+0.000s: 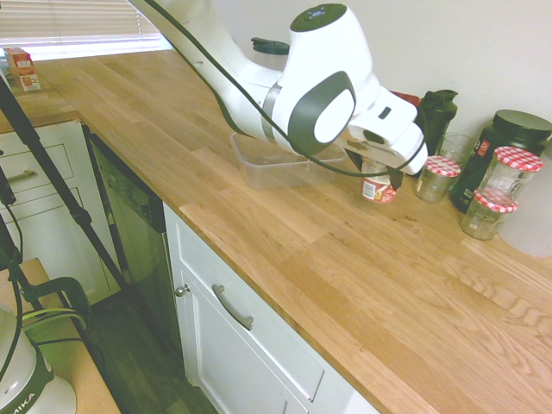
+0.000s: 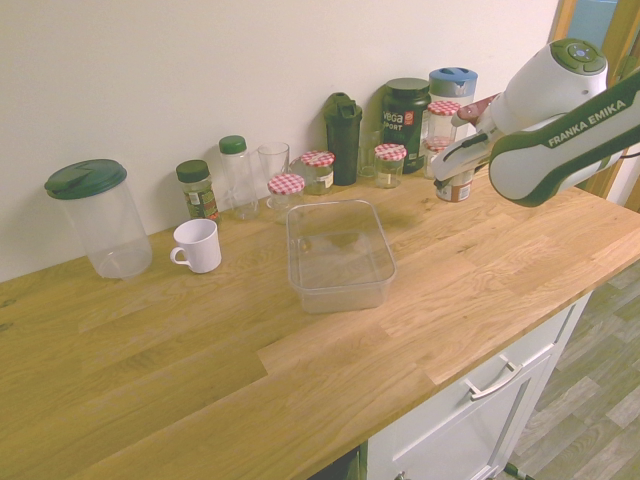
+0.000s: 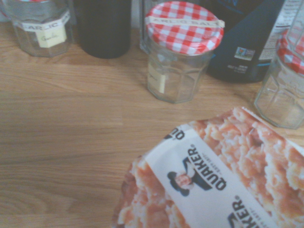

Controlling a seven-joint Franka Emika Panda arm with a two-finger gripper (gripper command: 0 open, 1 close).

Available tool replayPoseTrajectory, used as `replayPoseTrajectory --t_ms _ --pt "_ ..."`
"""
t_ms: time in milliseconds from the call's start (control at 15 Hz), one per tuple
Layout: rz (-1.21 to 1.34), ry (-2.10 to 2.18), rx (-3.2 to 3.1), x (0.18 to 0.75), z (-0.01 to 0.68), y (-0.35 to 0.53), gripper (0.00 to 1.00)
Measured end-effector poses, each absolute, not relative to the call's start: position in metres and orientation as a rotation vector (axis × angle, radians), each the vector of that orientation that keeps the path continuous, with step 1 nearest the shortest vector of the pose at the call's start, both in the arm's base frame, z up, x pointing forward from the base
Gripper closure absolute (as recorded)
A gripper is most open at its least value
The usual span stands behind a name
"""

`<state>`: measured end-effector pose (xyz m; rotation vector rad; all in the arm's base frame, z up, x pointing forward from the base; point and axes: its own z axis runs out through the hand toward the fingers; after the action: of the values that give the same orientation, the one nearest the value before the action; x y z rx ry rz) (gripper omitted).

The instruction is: Put the cereal into the container

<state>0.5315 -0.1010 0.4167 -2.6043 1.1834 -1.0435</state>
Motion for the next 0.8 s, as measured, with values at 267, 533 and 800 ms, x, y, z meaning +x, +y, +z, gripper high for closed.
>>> replayPoseTrajectory --t_ms 267,533,800 --pt "-1.070 1.123 -2.625 0.528 0.429 -0.017 1.00" --pt "-1.076 1.082 -2.656 0.521 0.424 0.061 1.00" --pt "-1.077 1.055 -2.694 0.522 0.418 0.114 1.00"
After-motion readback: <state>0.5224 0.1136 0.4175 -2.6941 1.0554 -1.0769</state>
